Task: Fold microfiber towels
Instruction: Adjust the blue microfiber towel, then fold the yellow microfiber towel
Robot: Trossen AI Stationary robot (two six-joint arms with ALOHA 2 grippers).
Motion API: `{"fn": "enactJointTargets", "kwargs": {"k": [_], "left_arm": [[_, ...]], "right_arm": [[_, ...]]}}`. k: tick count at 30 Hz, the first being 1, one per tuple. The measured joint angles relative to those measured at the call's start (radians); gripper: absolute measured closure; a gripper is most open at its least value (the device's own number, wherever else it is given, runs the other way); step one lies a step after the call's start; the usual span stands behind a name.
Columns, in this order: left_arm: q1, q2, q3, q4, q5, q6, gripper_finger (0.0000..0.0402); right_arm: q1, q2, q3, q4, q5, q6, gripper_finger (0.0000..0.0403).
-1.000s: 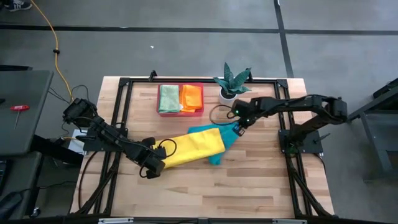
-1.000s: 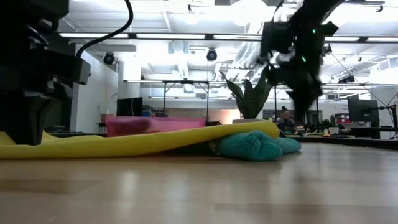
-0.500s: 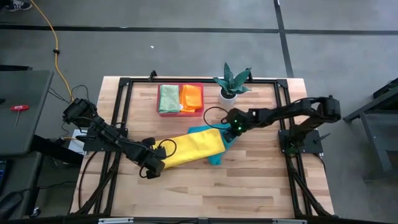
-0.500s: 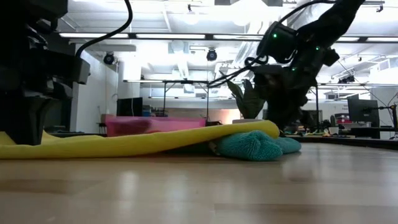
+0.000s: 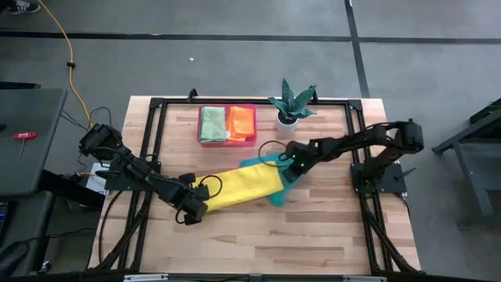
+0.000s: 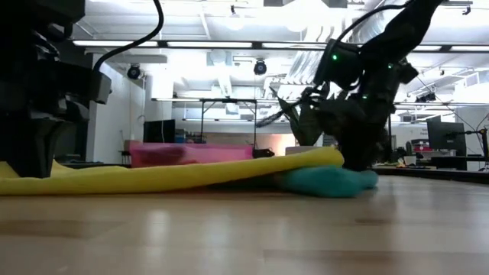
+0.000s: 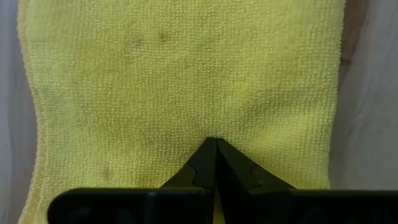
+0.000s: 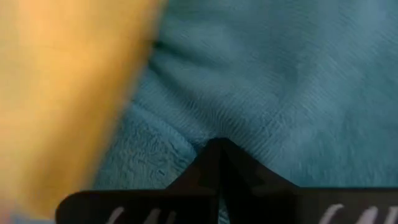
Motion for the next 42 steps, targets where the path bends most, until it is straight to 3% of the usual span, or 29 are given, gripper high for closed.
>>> {"fn": "enactJointTargets", "kwargs": {"k": [10,15,20,24,28,34,38,42], "left_arm": [[-0.064,-0.001,0.001,-0.072,0.025,0.047,0.0401],[-0.078,-0.002,0.001,-0.073,0.021,0.053,0.0401],[-0.086,-0.036,-0.004,-0.074,0.011,0.087,0.0401],[-0.079,-0.073,-0.005,-0.077,-0.047,0.082,0.0401],[-0.050,-0.099,-0.005,-0.074,-0.107,0.080,0.0401],[0.010,-0.185,0.025,-0.075,-0.078,0.097,0.0401],[0.043,-0.305,0.133,0.020,-0.094,0.259,0.0401],[0.097,-0.411,0.189,0.303,-0.156,0.496,0.0401]], "right_arm": [[-0.182,-0.168,-0.014,-0.564,0.273,-0.106,0.0403],[-0.245,-0.264,-0.011,-0.643,0.323,-0.093,0.0403],[-0.244,-0.423,0.021,-0.567,0.303,-0.046,0.0403],[-0.228,-0.522,0.023,-0.362,0.142,-0.045,0.0403],[-0.188,-0.533,0.023,-0.214,0.044,-0.046,0.0403],[-0.120,-0.517,0.023,-0.068,0.038,-0.054,0.0403],[-0.087,-0.517,0.023,0.038,0.031,-0.080,0.0403],[-0.055,-0.517,0.024,0.168,0.024,-0.112,0.0403]]}}
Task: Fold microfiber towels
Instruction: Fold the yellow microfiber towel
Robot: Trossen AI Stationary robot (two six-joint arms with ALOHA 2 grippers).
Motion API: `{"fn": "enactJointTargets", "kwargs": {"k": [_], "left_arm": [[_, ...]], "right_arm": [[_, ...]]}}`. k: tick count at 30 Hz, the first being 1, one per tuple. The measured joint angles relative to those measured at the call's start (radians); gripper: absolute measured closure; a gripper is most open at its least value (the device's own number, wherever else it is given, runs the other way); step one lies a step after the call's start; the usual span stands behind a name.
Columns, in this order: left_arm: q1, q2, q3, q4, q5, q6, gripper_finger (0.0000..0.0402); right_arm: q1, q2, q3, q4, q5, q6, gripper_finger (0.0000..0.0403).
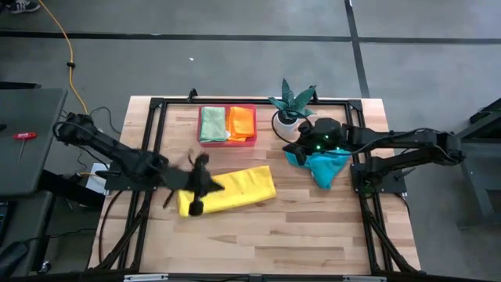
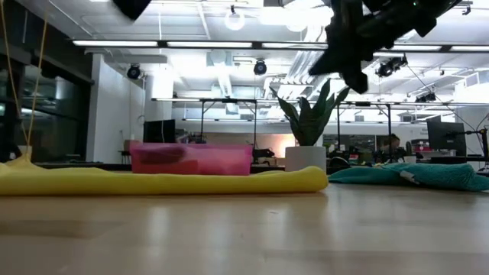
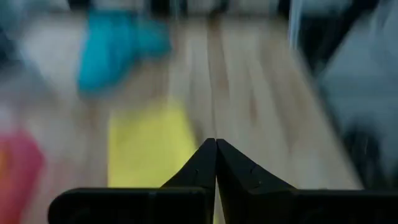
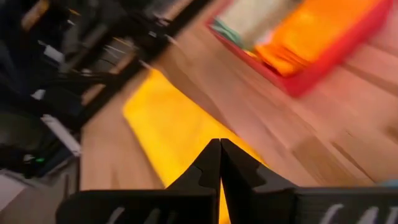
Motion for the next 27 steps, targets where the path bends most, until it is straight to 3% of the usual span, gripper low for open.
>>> {"fn": "enactJointTargets", "kwargs": {"k": [4,11,15,27], "left_arm": [[0.111,-0.041,-0.022,0.259,-0.005,0.082,0.0401],[0.235,-0.062,-0.286,0.809,0.026,0.005,0.0401],[0.238,-0.062,-0.348,0.863,-0.031,-0.086,0.0401],[0.238,-0.052,-0.352,0.850,-0.002,-0.130,0.0401]], "right_arm": [[0.029,0.000,0.000,0.079,-0.001,-0.020,0.0403],[0.074,0.000,0.000,0.092,0.000,-0.054,0.0403],[0.085,0.000,0.000,0.096,0.019,-0.054,0.0403],[0.083,0.000,0.000,0.106,0.061,-0.051,0.0403]]}}
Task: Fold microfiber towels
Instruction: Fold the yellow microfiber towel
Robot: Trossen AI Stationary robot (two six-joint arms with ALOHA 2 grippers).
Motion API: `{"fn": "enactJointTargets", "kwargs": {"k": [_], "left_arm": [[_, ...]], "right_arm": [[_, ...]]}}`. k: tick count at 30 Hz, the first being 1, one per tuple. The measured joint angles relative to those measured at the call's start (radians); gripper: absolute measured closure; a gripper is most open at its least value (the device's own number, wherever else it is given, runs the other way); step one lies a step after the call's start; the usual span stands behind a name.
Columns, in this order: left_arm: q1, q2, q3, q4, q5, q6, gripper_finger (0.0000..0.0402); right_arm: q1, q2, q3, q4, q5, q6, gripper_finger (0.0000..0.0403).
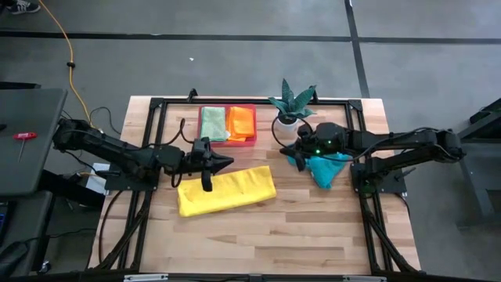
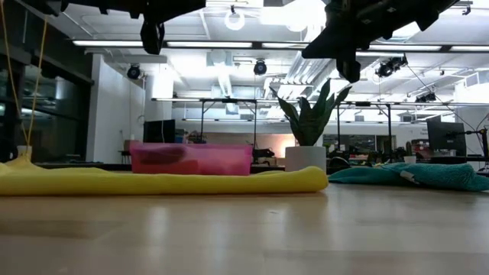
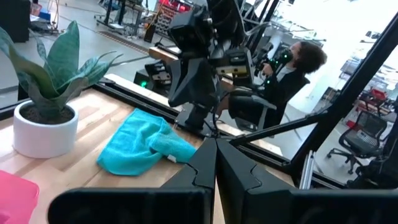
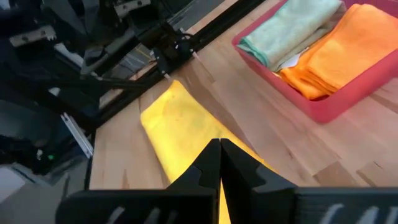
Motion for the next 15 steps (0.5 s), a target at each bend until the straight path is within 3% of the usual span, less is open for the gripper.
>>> {"fn": "enactJointTargets", "kwargs": {"k": [15], "left_arm": [[0.000,0.000,0.000,0.001,0.000,0.000,0.0401]], "right_arm": [[0.000,0.000,0.000,0.024,0.007,0.006,0.0403]]}}
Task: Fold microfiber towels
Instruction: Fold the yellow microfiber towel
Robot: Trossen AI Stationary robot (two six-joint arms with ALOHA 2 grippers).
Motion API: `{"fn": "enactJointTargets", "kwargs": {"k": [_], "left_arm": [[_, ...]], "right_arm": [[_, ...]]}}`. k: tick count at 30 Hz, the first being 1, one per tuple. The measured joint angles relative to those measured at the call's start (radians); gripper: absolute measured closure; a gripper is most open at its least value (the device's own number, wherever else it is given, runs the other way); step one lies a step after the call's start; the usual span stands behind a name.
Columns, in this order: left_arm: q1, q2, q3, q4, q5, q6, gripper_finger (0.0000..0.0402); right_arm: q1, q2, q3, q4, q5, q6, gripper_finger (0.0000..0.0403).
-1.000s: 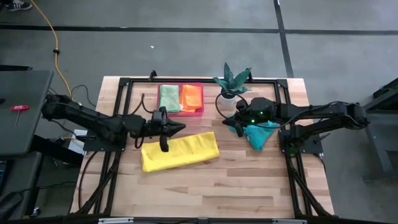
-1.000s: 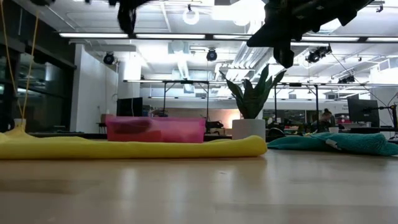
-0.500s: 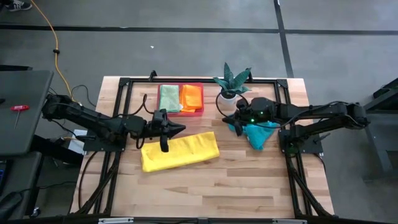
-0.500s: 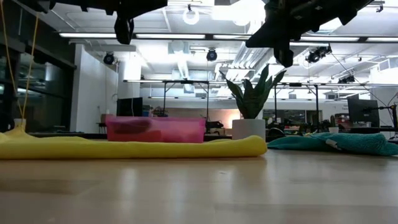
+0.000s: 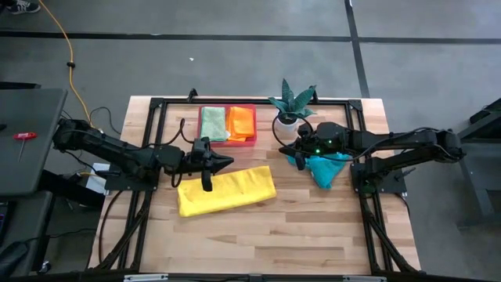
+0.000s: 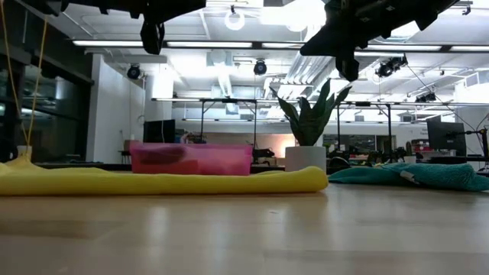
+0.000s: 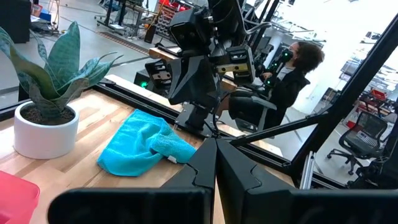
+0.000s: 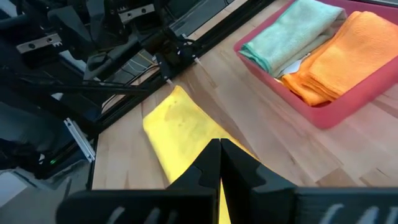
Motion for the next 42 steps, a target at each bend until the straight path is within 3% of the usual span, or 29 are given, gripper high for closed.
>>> {"fn": "enactJointTargets", "kwargs": {"k": [42], "left_arm": [[0.000,0.000,0.002,0.018,0.000,0.000,0.0401]], "right_arm": [[0.000,0.000,0.000,0.000,0.012,-0.001,0.0403]]}}
